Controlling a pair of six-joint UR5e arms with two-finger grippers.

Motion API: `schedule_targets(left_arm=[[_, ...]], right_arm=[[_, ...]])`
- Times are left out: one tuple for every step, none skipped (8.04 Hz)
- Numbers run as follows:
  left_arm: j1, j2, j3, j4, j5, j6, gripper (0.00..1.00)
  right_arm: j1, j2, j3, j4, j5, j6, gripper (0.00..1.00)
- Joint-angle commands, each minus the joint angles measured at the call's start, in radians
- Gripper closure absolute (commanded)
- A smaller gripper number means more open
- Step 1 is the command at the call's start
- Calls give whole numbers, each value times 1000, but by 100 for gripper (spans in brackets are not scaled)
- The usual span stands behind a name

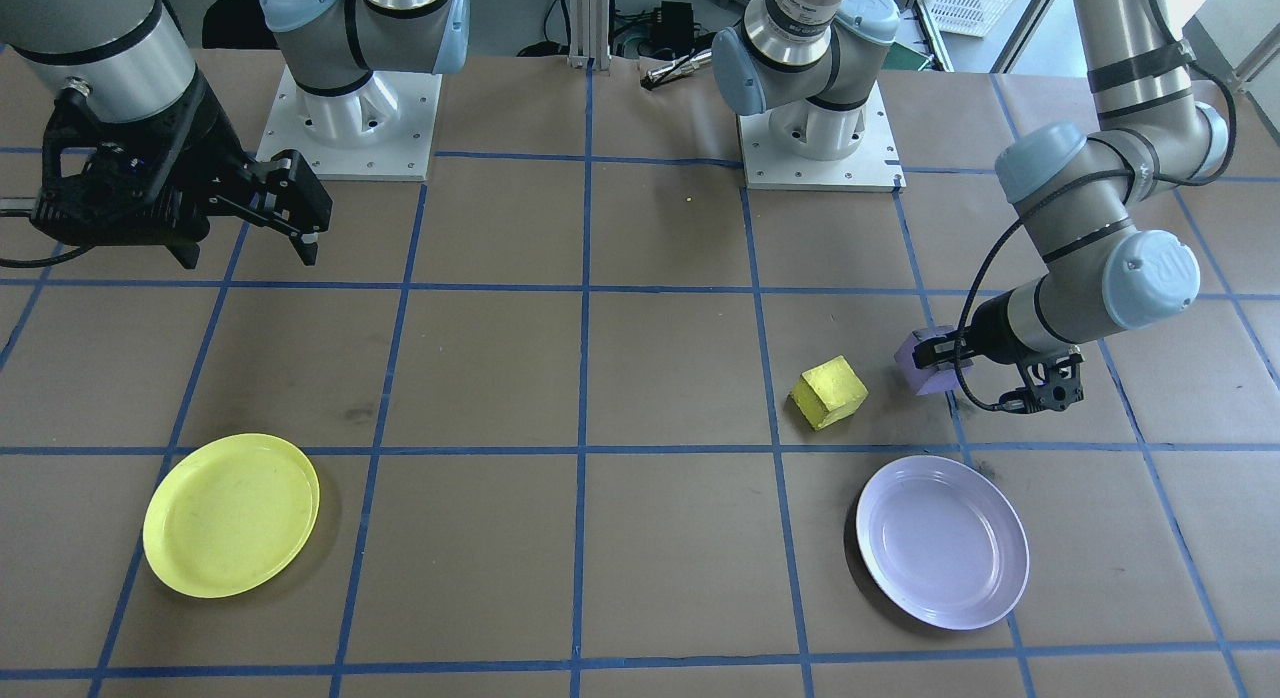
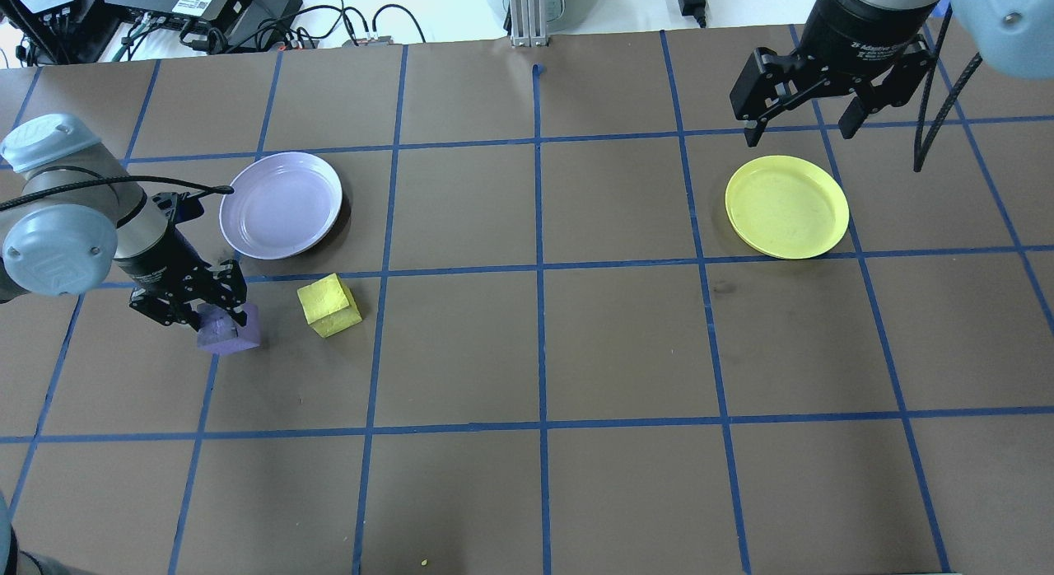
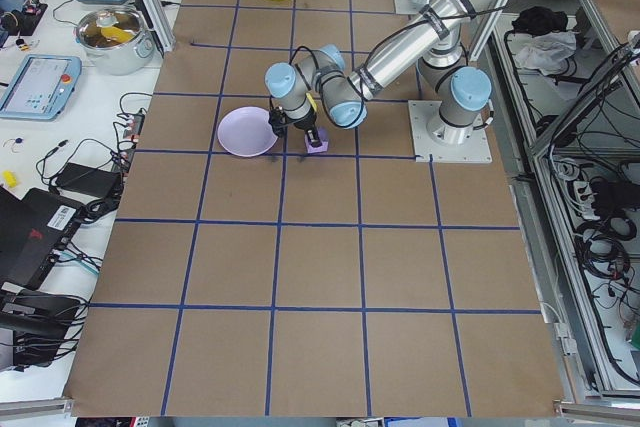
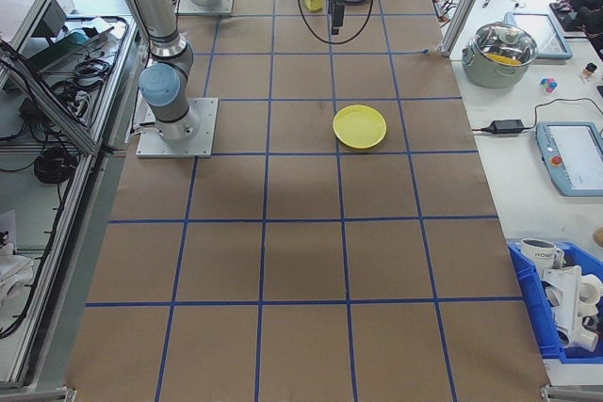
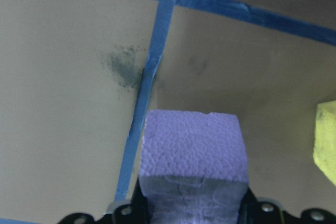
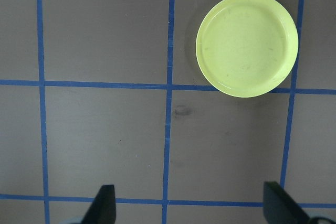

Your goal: Sort blocks by color into plates

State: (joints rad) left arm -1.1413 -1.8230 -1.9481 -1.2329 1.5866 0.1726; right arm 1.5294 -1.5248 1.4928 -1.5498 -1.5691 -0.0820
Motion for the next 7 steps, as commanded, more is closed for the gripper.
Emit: schedule_targets(left_arm=[[-52,56,58,-8,-65,31,100],[-51,29,152,-89,-71,71,100],[-54,-20,258,-138,-72,106,100],[-55,-88,364,-227,-73,123,100],[-76,-137,455,-273,-69,128,100],[-101,-166,513,-272,-60,128,100],[-119,-209,541,-255,-57,130,100]], right_arm=[[0,0,14,-3,0,2,0],[0,0,15,-3,3,2,0],[0,0,15,-3,0,-1,0],[0,0,15,-3,4,2,0],[0,0,15,-4,3,-1,0],[0,0,15,-4,4,-1,0],[0,1,15,-4,3,-5,0]])
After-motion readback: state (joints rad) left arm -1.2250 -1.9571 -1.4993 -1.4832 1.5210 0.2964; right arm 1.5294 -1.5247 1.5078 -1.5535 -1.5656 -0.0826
